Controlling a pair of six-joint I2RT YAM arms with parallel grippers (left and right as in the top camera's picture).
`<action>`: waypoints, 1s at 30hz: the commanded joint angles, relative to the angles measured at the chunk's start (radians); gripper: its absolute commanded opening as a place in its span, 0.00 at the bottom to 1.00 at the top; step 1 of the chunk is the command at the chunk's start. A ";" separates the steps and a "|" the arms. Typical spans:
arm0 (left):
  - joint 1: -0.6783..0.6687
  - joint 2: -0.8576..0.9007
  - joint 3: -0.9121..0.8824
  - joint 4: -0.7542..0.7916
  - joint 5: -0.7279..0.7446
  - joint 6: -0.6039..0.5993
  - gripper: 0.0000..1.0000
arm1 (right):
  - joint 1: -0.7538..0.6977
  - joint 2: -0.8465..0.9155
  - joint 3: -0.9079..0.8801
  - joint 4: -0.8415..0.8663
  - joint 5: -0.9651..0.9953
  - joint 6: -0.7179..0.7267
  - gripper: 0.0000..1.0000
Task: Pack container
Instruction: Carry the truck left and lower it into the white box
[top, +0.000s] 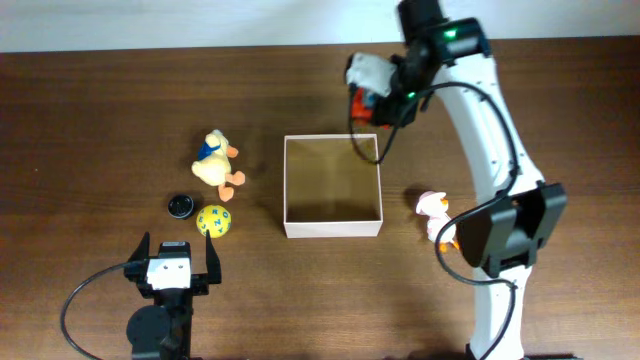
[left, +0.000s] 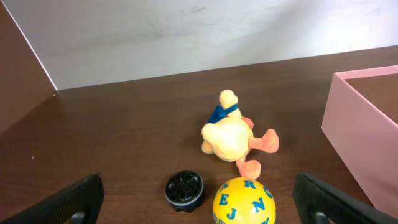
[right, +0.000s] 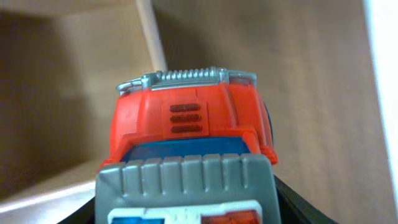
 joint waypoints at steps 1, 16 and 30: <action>0.006 -0.007 -0.012 0.004 0.011 0.019 0.99 | 0.064 -0.010 0.025 -0.040 -0.020 -0.003 0.55; 0.006 -0.007 -0.012 0.004 0.011 0.020 0.99 | 0.143 -0.009 0.008 -0.119 -0.023 -0.003 0.55; 0.006 -0.007 -0.012 0.004 0.011 0.020 0.99 | 0.145 -0.008 -0.169 -0.076 -0.091 -0.003 0.56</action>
